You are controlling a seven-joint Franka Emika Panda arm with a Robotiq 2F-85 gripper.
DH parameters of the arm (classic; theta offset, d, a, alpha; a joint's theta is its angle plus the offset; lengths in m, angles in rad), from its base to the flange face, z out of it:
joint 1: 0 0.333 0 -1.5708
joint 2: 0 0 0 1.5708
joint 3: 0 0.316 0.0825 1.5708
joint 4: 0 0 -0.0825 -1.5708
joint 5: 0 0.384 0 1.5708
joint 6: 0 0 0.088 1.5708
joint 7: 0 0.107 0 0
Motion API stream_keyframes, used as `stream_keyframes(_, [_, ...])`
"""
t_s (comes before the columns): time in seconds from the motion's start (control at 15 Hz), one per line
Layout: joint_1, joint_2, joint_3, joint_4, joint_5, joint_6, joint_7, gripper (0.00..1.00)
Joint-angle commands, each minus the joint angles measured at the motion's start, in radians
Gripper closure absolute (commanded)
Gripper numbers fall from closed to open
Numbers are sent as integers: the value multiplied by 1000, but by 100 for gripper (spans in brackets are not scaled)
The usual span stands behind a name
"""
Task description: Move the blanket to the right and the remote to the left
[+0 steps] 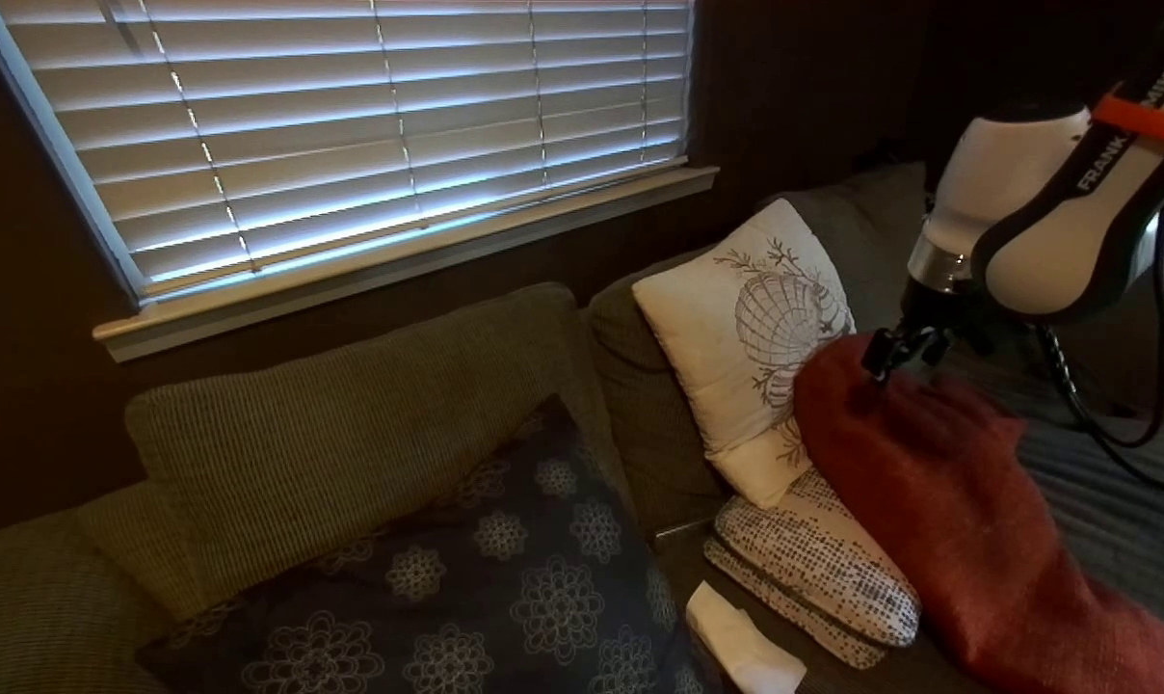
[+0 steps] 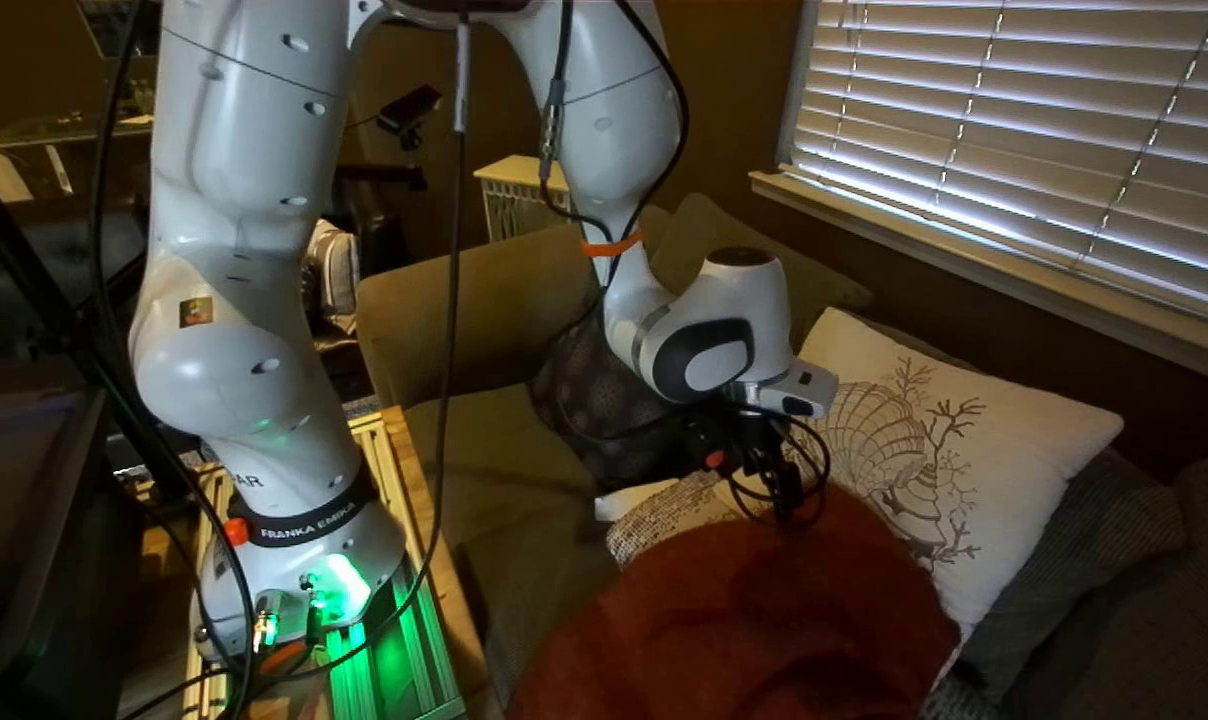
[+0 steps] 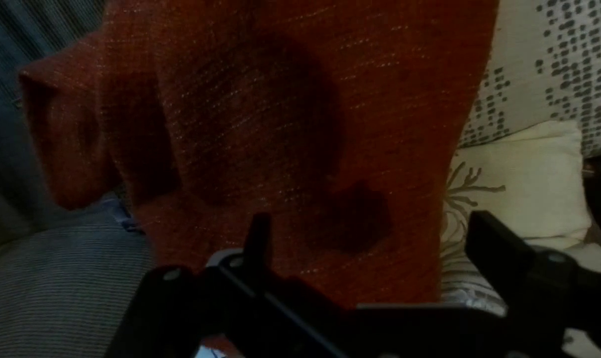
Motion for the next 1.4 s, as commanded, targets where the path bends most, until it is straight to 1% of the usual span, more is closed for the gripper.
stream_keyframes(0.0, [106, 145, -62, 95, 35, 11, 28, 0])
stream_keyframes(0.13, [148, 202, -86, 139, 42, 0, 34, 0])
stream_keyframes(0.27, [179, 262, -94, 182, 60, 2, 43, 0])
stream_keyframes(0.4, [188, 309, -82, 224, 84, -3, 41, 0])
stream_keyframes(0.6, [220, 381, -97, 284, 112, -9, 50, 0])
stream_keyframes(0.93, [224, 461, -94, 364, 148, -24, 52, 0])
stream_keyframes(1.0, [225, 473, -95, 378, 151, -29, 52, 2])
stream_keyframes(1.13, [227, 492, -97, 400, 154, -41, 51, 26])
stream_keyframes(1.33, [235, 513, -108, 418, 151, -39, 53, 47])
